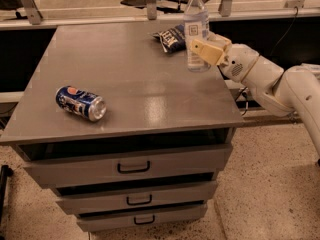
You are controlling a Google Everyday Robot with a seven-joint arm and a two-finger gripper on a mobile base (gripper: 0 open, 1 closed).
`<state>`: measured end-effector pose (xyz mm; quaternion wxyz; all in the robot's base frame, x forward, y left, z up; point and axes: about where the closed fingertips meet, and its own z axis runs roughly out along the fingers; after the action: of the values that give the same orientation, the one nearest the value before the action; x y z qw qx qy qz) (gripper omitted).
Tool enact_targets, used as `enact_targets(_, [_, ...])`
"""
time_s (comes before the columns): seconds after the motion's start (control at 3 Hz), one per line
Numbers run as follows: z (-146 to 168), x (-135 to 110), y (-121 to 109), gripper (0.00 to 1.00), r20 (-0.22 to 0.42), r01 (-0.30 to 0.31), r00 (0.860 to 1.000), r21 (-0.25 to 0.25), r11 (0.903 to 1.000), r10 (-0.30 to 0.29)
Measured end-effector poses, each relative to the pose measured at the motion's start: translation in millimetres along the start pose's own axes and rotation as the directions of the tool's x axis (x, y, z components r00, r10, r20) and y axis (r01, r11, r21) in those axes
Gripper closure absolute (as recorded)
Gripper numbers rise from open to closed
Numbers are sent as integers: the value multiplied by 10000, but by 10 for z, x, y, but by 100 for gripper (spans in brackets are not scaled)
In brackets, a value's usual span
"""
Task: Place blue plastic bottle upright
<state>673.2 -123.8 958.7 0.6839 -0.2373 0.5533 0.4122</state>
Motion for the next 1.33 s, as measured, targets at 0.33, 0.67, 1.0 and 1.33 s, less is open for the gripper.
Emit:
enact_targets(0.33, [-55,164,43,100,210,-28,9998,-565,9984,40])
enact_targets(0.67, [-121,362,76,100,497,-184,9985,-1100,9938,240])
enact_targets(1.0, [-204,471,69,82,503,-235,9983,-1418,9896,309])
enact_targets(1.33, [-312,538,74,59,351,-325,9986,-1745,9841,392])
